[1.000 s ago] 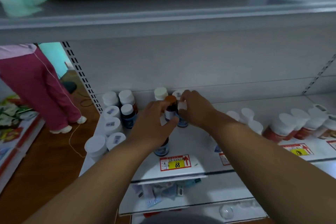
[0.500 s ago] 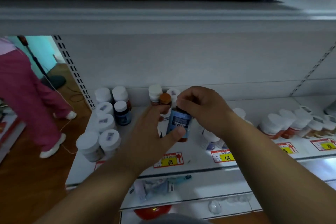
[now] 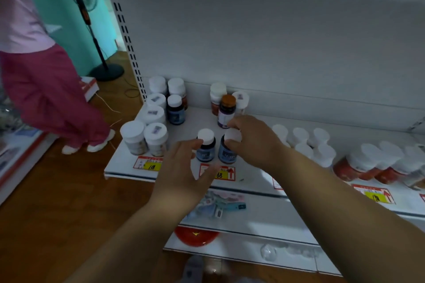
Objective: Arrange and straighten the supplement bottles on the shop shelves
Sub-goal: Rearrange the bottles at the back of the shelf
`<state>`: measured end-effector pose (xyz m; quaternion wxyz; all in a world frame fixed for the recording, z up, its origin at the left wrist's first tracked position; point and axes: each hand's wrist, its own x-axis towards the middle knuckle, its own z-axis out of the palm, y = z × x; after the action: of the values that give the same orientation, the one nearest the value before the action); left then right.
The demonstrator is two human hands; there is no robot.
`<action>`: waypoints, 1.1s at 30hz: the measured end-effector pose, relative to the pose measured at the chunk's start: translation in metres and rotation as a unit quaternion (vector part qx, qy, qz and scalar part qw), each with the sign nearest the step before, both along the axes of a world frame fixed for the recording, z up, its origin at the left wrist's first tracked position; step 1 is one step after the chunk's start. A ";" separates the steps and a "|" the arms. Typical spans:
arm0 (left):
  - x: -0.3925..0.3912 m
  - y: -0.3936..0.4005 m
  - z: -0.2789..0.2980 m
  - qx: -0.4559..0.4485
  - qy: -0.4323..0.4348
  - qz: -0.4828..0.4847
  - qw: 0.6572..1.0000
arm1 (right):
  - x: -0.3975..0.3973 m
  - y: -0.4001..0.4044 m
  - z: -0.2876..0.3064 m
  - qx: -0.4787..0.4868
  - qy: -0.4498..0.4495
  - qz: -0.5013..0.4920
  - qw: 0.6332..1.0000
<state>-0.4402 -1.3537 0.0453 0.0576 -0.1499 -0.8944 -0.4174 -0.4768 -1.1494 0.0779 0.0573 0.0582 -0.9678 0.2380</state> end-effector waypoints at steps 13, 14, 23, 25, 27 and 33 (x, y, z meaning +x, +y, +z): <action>-0.016 -0.003 -0.008 0.005 0.001 0.010 1.000 | -0.017 -0.003 -0.026 0.014 -0.045 0.009 0.999; -0.019 -0.003 -0.007 0.005 0.006 0.005 1.000 | -0.018 -0.003 -0.026 0.019 -0.047 0.013 0.999; -0.071 0.005 0.015 -0.014 0.033 -0.059 0.998 | -0.073 0.005 0.001 0.020 0.025 -0.091 0.995; -0.084 0.010 0.020 -0.015 0.037 -0.079 0.996 | -0.094 0.004 0.003 0.072 -0.028 -0.105 0.991; -0.097 0.015 0.024 -0.022 0.037 -0.098 0.994 | -0.107 0.001 -0.002 0.122 -0.070 -0.100 0.985; -0.124 0.023 0.023 -0.030 0.000 -0.126 0.992 | -0.113 0.001 -0.011 0.063 -0.060 -0.141 0.986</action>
<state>-0.5637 -1.3309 0.0680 0.0000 -0.2631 -0.8806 -0.3941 -0.5898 -1.1480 0.0668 0.0287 -0.0892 -0.9811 0.1692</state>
